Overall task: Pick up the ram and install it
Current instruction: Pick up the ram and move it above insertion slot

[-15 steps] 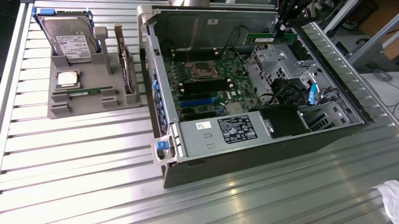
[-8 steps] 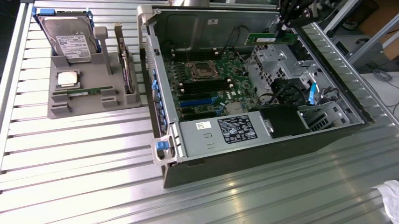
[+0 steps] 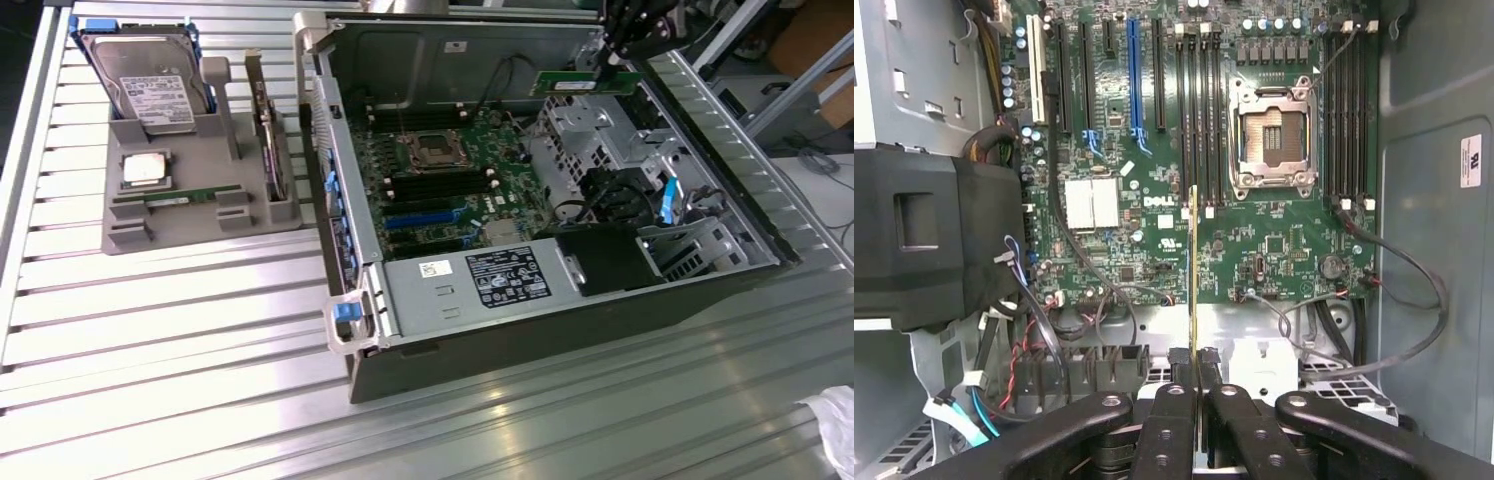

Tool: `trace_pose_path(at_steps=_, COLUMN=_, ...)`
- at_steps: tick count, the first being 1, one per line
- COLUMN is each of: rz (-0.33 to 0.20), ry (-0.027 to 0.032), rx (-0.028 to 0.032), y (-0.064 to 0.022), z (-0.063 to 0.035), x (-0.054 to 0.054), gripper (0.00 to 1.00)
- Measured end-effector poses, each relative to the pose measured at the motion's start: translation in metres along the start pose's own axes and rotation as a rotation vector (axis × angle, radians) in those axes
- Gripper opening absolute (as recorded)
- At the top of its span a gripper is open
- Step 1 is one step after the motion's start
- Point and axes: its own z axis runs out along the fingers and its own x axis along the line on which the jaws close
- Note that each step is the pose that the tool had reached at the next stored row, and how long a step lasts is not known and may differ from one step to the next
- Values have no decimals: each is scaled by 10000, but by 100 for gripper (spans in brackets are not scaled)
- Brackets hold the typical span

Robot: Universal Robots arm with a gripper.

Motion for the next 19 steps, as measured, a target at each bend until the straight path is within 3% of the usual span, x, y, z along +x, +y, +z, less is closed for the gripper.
trace_pose_path(at_steps=10, rz=1, ry=5, rx=0, y=-91, z=3, x=-3, gripper=12)
trace_pose_path(at_steps=19, rz=-1, ry=5, rx=0, y=24, z=1, x=1, gripper=12)
